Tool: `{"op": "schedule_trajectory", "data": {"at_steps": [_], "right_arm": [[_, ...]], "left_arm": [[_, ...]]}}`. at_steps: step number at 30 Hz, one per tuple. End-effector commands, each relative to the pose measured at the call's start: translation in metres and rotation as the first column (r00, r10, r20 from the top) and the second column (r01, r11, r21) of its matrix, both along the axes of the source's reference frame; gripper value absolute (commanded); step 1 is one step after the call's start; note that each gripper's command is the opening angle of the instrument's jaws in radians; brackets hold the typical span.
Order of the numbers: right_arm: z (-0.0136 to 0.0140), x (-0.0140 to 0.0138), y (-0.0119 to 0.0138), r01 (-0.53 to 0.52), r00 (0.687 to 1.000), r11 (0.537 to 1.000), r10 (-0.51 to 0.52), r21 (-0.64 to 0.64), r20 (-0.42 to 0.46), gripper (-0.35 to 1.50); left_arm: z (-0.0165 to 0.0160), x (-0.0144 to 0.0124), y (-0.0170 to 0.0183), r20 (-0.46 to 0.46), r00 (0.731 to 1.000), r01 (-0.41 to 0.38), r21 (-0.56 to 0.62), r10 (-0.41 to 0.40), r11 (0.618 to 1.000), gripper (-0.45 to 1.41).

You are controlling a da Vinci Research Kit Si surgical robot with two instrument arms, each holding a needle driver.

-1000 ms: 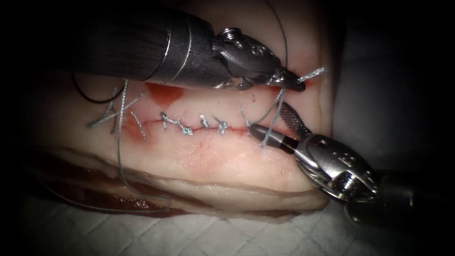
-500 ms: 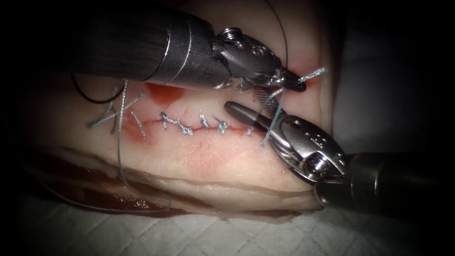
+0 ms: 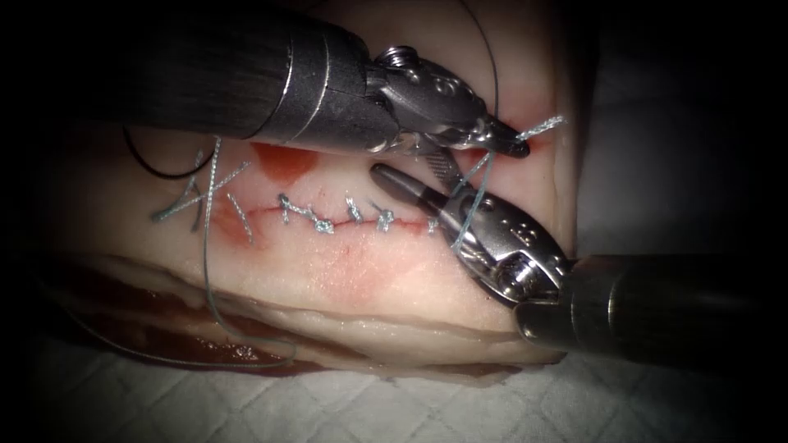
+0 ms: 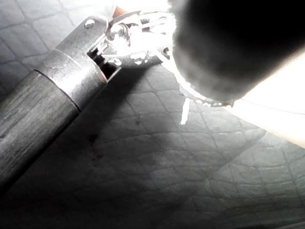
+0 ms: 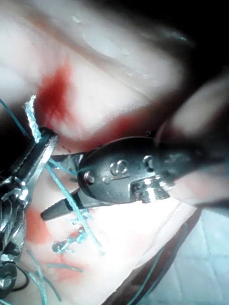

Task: Wound Closure
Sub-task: Cut the thread using the right gripper

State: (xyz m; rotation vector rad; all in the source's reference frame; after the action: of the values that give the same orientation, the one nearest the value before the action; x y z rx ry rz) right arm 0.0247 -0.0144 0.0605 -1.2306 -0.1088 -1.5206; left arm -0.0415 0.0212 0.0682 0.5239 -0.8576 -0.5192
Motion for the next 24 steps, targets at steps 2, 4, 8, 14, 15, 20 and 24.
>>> {"op": "schedule_trajectory", "data": {"at_steps": [2, 4, 8, 14, 15, 20, 24], "right_arm": [[0.0004, 0.0009, 0.0003, -0.001, 1.000, 1.000, 0.001, -0.002, -0.002, 0.91], [0.0005, 0.0009, 0.0003, -0.001, 1.000, 1.000, 0.001, -0.003, -0.002, 0.91], [0.0007, 0.0008, 0.0002, 0.002, 1.000, 1.000, -0.002, -0.007, -0.003, 0.96], [0.0007, 0.0008, 0.0002, -0.006, 1.000, 1.000, 0.006, 0.005, -0.014, 0.96], [0.0007, 0.0008, 0.0002, -0.009, 1.000, 1.000, 0.009, 0.009, -0.017, 0.93], [0.0006, 0.0007, 0.0002, -0.020, 0.999, 0.999, 0.022, 0.034, -0.041, 0.64], [0.0006, 0.0007, 0.0001, -0.064, 0.992, 0.993, 0.074, 0.101, -0.098, -0.10]], "left_arm": [[0.0004, -0.0006, 0.0003, 0.001, 1.000, 0.001, -0.001, -0.001, 1.000, -0.45], [0.0003, -0.0006, 0.0003, 0.001, 1.000, 0.001, -0.001, -0.001, 1.000, -0.45], [0.0002, -0.0006, 0.0003, -0.001, 1.000, -0.001, 0.000, 0.001, 1.000, -0.45], [0.0002, -0.0006, 0.0003, -0.005, 1.000, 0.001, 0.006, 0.000, 1.000, -0.45], [0.0003, -0.0006, 0.0002, -0.005, 1.000, 0.000, 0.005, 0.000, 1.000, -0.45], [0.0004, -0.0006, 0.0002, -0.013, 1.000, -0.005, 0.006, 0.005, 1.000, -0.45], [0.0004, -0.0006, 0.0001, -0.013, 1.000, -0.005, 0.005, 0.005, 1.000, -0.45]]}}
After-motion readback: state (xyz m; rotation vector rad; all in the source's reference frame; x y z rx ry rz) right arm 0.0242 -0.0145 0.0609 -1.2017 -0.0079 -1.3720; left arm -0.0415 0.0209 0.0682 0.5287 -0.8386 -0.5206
